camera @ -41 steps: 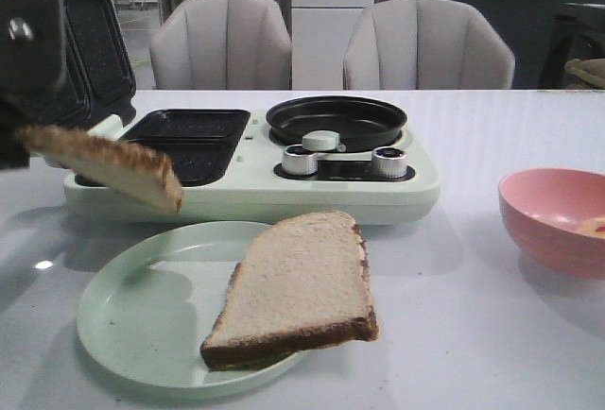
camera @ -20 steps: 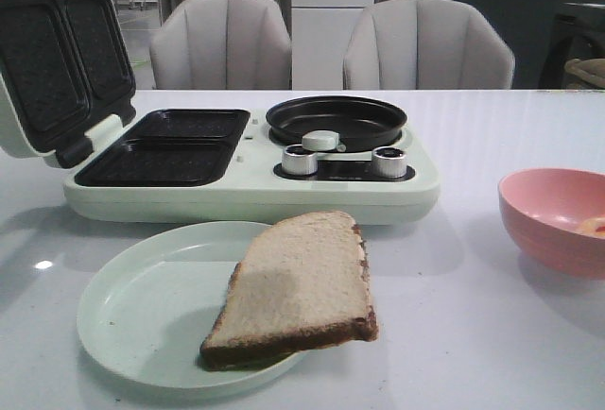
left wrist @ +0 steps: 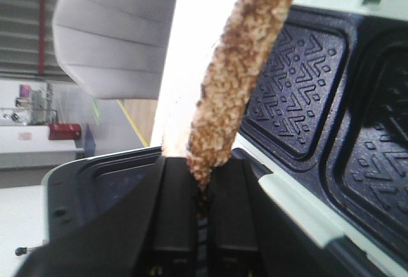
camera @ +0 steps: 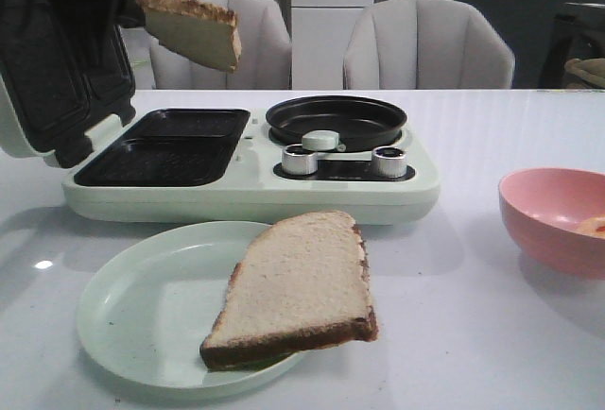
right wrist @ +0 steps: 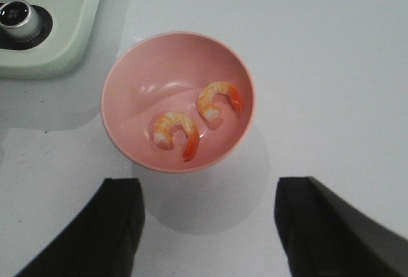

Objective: Make breakfast with bread and shrimp
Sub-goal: 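Lower the slice into the sandwich maker tray and open the left gripper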

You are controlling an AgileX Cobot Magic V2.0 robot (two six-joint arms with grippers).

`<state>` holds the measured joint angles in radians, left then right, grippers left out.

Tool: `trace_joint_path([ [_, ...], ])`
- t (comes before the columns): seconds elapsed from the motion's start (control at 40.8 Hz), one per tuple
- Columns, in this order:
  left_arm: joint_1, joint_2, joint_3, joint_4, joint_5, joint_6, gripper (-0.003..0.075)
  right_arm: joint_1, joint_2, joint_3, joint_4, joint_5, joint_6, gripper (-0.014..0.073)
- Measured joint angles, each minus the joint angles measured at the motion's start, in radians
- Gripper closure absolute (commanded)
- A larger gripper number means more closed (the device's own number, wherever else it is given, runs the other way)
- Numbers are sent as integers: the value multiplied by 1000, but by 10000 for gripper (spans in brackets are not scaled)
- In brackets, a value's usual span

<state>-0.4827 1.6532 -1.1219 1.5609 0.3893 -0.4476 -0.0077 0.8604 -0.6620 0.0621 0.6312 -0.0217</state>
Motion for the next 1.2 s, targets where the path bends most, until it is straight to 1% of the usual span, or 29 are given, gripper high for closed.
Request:
trace_joint_path([
  [0.294, 66, 246, -152, 6, -30, 0, 622, 0, 0, 0, 0, 0, 0, 46],
  [0.49, 100, 343, -174, 8, -35, 0, 622, 0, 0, 0, 0, 0, 0, 46],
  [0.637, 107, 372, -179, 12, -32, 0, 615, 0, 0, 0, 0, 0, 0, 46],
  [0.711, 107, 372, -181, 14, -32, 0, 579, 0, 0, 0, 0, 0, 0, 46],
  [0.76, 107, 373, -181, 14, -32, 0, 532, 0, 0, 0, 0, 0, 0, 46],
  [0.833, 107, 373, -183, 16, -32, 0, 440, 0, 0, 0, 0, 0, 0, 46],
  [0.882, 107, 373, -187, 16, -32, 0, 363, 0, 0, 0, 0, 0, 0, 46],
  [0.907, 107, 373, -187, 16, -34, 0, 344, 0, 0, 0, 0, 0, 0, 46],
  [0.956, 107, 373, -189, 18, -36, 0, 279, 0, 0, 0, 0, 0, 0, 46],
  [1.005, 107, 373, -193, 21, -35, 0, 245, 0, 0, 0, 0, 0, 0, 46],
  [1.079, 107, 369, -194, 26, -35, 0, 221, 0, 0, 0, 0, 0, 0, 46],
  [1.201, 102, 360, -192, 26, -33, 0, 221, 0, 0, 0, 0, 0, 0, 46],
])
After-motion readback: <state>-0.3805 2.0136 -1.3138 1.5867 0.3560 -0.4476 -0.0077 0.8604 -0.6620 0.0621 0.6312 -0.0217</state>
